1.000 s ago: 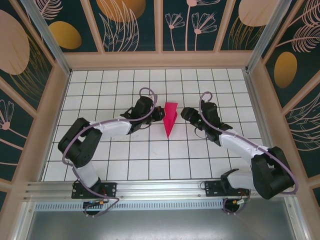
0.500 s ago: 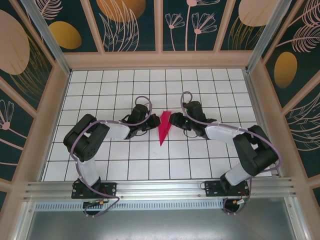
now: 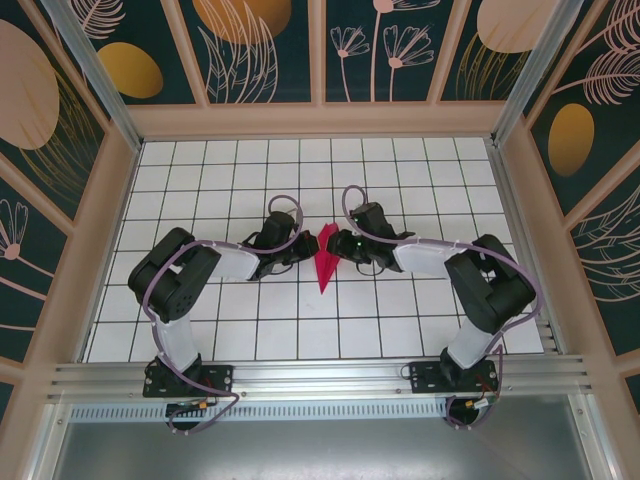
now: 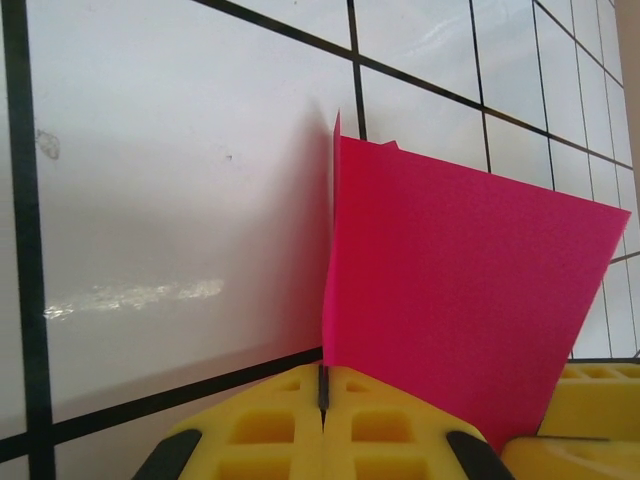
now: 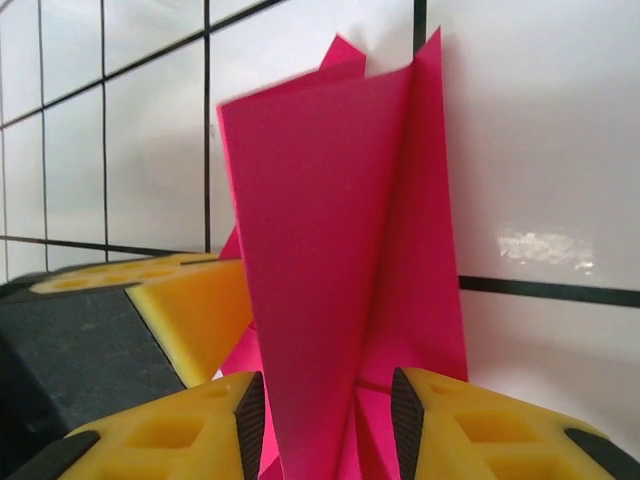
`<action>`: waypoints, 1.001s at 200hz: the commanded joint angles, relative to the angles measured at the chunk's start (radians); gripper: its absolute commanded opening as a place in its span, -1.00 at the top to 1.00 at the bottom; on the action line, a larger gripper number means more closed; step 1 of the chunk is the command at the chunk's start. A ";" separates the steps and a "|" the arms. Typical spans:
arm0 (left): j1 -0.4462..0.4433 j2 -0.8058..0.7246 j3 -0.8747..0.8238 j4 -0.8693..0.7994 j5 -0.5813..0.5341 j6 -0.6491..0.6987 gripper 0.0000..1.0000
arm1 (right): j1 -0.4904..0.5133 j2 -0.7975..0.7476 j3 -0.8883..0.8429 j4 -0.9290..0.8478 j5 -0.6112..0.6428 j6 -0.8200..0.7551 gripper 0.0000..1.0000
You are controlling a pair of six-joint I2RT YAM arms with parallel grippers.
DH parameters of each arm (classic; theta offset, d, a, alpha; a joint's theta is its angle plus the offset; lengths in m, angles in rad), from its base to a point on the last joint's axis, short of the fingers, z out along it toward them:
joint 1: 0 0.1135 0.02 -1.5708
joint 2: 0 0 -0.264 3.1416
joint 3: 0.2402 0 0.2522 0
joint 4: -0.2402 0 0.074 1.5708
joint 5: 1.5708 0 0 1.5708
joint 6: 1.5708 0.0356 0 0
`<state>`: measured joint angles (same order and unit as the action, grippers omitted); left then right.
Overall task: Fold a paper plane with a square sheet of paper (pick it up from the middle)
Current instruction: Turn over a paper plane at the center of the table.
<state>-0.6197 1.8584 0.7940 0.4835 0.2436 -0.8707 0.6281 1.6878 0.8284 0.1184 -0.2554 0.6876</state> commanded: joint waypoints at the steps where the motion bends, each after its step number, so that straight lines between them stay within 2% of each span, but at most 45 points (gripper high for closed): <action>1: 0.009 0.018 -0.012 0.030 -0.020 -0.017 1.00 | 0.021 0.023 0.034 -0.046 0.015 0.009 0.15; 47: 0.010 0.028 -0.009 0.032 -0.016 -0.022 1.00 | 0.054 0.014 0.013 -0.052 0.010 0.045 0.02; 140: 0.013 0.028 -0.009 0.028 -0.018 -0.021 1.00 | 0.091 -0.007 0.012 -0.129 0.111 0.092 -0.02; 200: 0.012 0.032 -0.007 0.024 -0.021 -0.019 1.00 | 0.123 -0.020 -0.005 -0.100 0.073 0.129 -0.04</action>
<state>-0.6132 1.8732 0.7937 0.4904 0.2344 -0.8848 0.7292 1.6978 0.8333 0.0246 -0.1772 0.7849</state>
